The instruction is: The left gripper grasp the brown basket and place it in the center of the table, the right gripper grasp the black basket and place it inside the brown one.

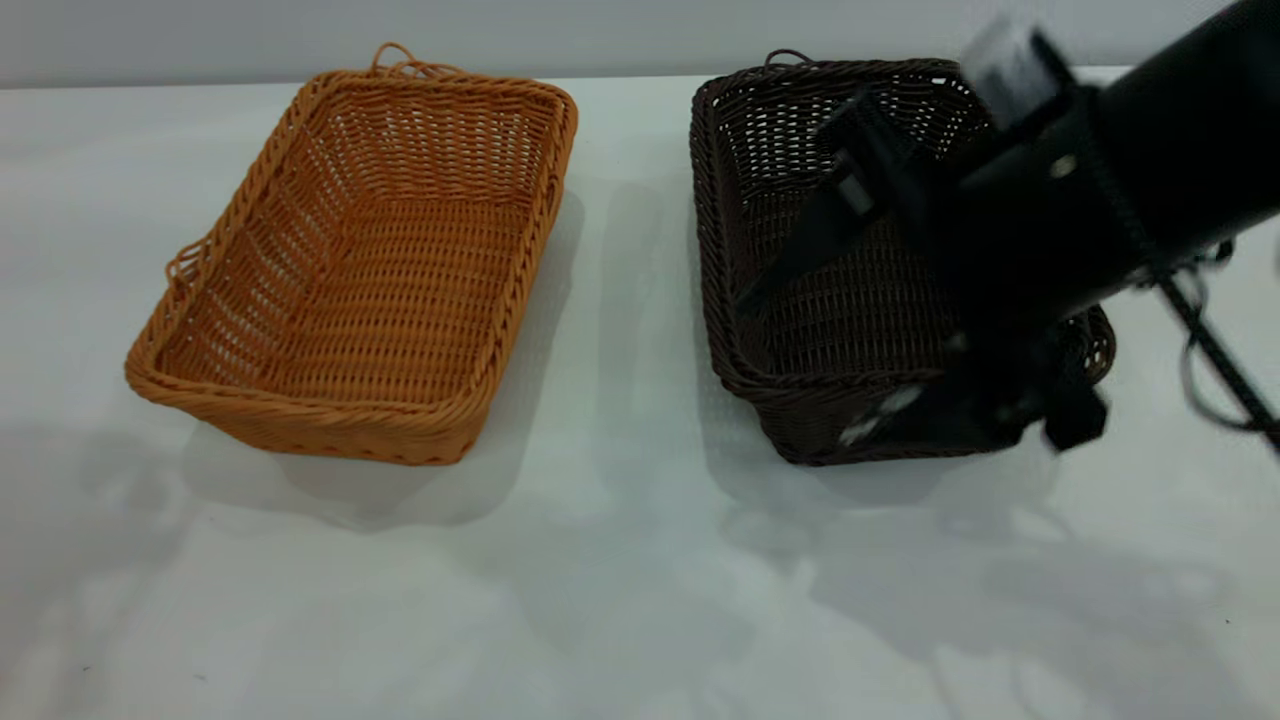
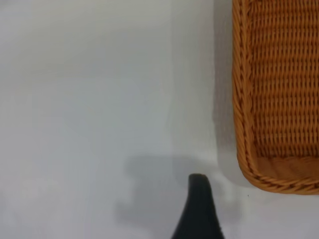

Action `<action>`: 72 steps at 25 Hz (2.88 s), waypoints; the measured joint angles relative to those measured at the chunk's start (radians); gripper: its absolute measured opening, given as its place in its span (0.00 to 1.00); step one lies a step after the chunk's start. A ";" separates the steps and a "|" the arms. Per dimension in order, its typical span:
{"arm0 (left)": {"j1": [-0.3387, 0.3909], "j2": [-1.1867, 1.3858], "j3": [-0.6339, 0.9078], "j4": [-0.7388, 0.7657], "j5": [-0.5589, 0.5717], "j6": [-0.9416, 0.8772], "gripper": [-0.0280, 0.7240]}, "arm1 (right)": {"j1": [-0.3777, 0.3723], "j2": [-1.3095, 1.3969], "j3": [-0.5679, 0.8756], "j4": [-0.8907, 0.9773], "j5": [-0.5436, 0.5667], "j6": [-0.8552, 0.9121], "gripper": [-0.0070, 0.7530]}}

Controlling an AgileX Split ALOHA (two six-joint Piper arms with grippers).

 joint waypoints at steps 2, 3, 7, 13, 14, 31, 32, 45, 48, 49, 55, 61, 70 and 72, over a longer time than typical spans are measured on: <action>0.000 0.016 -0.001 -0.001 -0.012 0.000 0.74 | 0.000 0.054 -0.005 0.018 0.001 0.110 0.79; 0.000 0.023 -0.001 -0.001 -0.021 0.000 0.74 | 0.000 0.076 -0.008 0.020 0.000 0.167 0.79; 0.000 0.043 -0.001 -0.002 -0.047 -0.003 0.74 | 0.000 0.133 -0.045 0.023 -0.008 0.262 0.79; 0.000 0.064 -0.001 -0.002 -0.053 -0.005 0.74 | 0.000 0.144 -0.121 0.025 -0.045 0.319 0.79; 0.000 0.065 -0.001 -0.002 -0.053 -0.005 0.74 | 0.000 0.145 -0.125 0.026 -0.064 0.350 0.79; 0.000 0.173 -0.100 -0.002 -0.062 -0.048 0.75 | 0.000 0.202 -0.148 0.040 -0.411 0.563 0.79; 0.000 0.209 -0.124 -0.002 -0.061 -0.048 0.75 | 0.000 0.202 -0.148 0.040 -0.415 0.563 0.79; -0.005 0.750 -0.397 -0.017 -0.082 -0.049 0.75 | 0.000 0.202 -0.148 0.042 -0.417 0.556 0.79; -0.031 0.822 -0.422 -0.026 -0.120 -0.049 0.75 | 0.000 0.202 -0.148 0.042 -0.416 0.547 0.79; -0.041 0.841 -0.426 -0.028 -0.135 -0.049 0.75 | 0.000 0.202 -0.148 0.042 -0.416 0.544 0.79; -0.065 0.931 -0.430 -0.031 -0.222 -0.050 0.74 | 0.000 0.202 -0.148 0.042 -0.415 0.537 0.79; -0.070 1.009 -0.430 -0.030 -0.330 -0.051 0.64 | 0.000 0.202 -0.148 0.042 -0.418 0.497 0.71; -0.073 1.018 -0.430 -0.029 -0.335 -0.052 0.23 | 0.000 0.203 -0.148 0.042 -0.489 0.485 0.35; -0.073 1.018 -0.430 -0.031 -0.335 -0.053 0.19 | 0.000 0.203 -0.148 0.043 -0.500 0.483 0.25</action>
